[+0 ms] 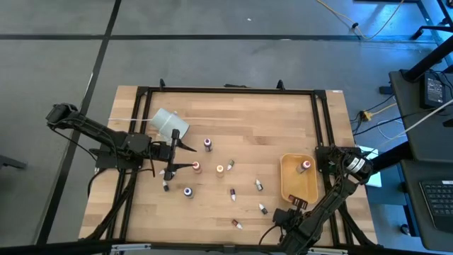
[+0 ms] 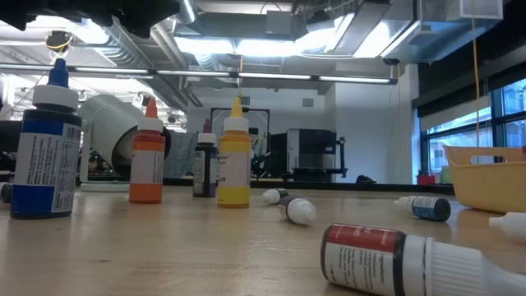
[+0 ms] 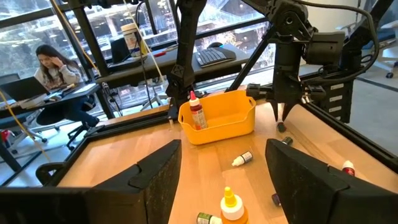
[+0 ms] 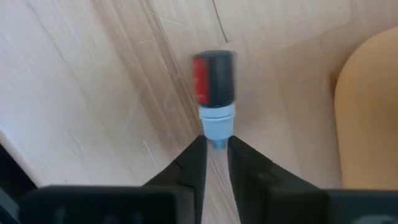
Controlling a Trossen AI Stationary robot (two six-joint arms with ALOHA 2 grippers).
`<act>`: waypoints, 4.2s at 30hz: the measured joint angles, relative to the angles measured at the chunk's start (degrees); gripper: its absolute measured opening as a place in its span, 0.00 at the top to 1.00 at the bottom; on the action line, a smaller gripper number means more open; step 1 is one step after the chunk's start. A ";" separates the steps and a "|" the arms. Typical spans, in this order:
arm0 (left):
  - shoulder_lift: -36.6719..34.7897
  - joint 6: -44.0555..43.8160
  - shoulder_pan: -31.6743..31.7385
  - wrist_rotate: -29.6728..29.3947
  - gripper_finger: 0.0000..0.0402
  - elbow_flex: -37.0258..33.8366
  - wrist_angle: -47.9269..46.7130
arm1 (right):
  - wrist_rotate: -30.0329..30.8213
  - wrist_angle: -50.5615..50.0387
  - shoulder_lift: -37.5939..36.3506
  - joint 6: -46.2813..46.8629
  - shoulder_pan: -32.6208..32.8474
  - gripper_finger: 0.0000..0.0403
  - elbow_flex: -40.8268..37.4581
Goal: Pick & Place food coloring
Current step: Put the small red food coloring bottle into the yellow bin
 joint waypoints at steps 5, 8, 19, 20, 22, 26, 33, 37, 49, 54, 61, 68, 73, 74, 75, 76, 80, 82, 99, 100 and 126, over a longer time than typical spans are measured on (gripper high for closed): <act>0.00 0.00 0.01 0.00 0.43 0.00 0.00 | 0.00 0.00 0.00 -0.01 0.00 0.91 0.00; 0.00 0.01 0.01 0.00 0.43 0.00 0.00 | 0.00 0.00 0.00 -0.15 0.00 0.94 0.00; 0.00 -0.02 0.02 0.00 0.42 0.00 0.00 | 0.01 -0.04 0.00 -0.27 0.02 0.88 0.02; 0.00 0.00 0.02 0.00 0.42 0.00 0.00 | 0.01 -0.07 0.00 -0.39 0.02 0.86 0.02; 0.00 0.00 -0.01 0.00 0.43 0.00 0.00 | 0.01 -0.08 0.00 -0.70 0.02 0.84 0.02; 0.00 0.00 0.01 0.00 0.43 0.00 0.00 | 0.02 -0.07 0.00 -1.61 0.02 0.76 0.02; 0.00 0.00 0.00 0.00 0.43 0.00 -0.02 | 0.05 0.90 0.00 -1.88 0.02 0.63 0.04; 0.00 0.00 0.02 0.00 0.43 0.00 -0.01 | 1.73 0.93 0.00 -2.87 0.04 0.60 0.04; 0.00 0.02 0.00 0.00 0.43 0.00 -0.02 | 9.14 2.03 1.07 -3.24 0.04 0.59 0.10; 0.00 0.02 0.00 0.00 0.42 0.01 -0.04 | 9.64 2.28 1.73 -5.07 0.07 0.59 0.28; 0.00 0.02 0.01 -0.02 0.43 0.02 -0.04 | 9.39 2.73 1.81 -5.40 0.07 0.69 0.26; 0.00 0.03 -0.01 -0.02 0.43 0.02 -0.05 | 8.79 1.88 2.01 -6.39 0.04 0.83 1.05; 0.00 -0.01 0.00 0.00 0.43 0.02 -0.05 | 7.95 -5.20 2.44 -7.74 0.00 0.82 5.15; 0.00 0.00 0.02 0.00 0.43 0.02 -0.07 | 7.98 -6.98 2.36 -7.76 0.00 0.81 6.54; 0.00 0.00 0.00 0.00 0.43 0.02 -0.04 | 8.02 -8.97 2.34 -7.76 0.00 0.81 8.06; 0.00 0.00 0.02 0.00 0.43 0.02 -0.06 | 8.09 -11.74 2.34 -7.88 0.00 0.81 9.54; 0.00 0.00 0.02 0.00 0.43 0.02 -0.07 | 9.96 -20.08 2.29 -9.79 0.02 0.82 17.41; 0.00 0.00 0.01 0.00 0.43 0.02 -0.05 | 12.07 -26.82 2.23 -10.46 0.02 0.82 21.33; 0.00 -0.08 0.01 0.02 0.43 0.02 -1.02 | 16.41 -30.58 -17.01 -9.04 -1.09 0.81 12.52; 0.00 -0.09 0.01 0.02 0.42 0.02 -1.23 | 16.16 -30.85 -18.93 -8.15 -1.31 0.81 9.95; 0.00 -0.04 0.02 0.02 0.43 0.02 -1.81 | 3.95 8.64 -40.24 -6.19 -8.70 0.79 -36.77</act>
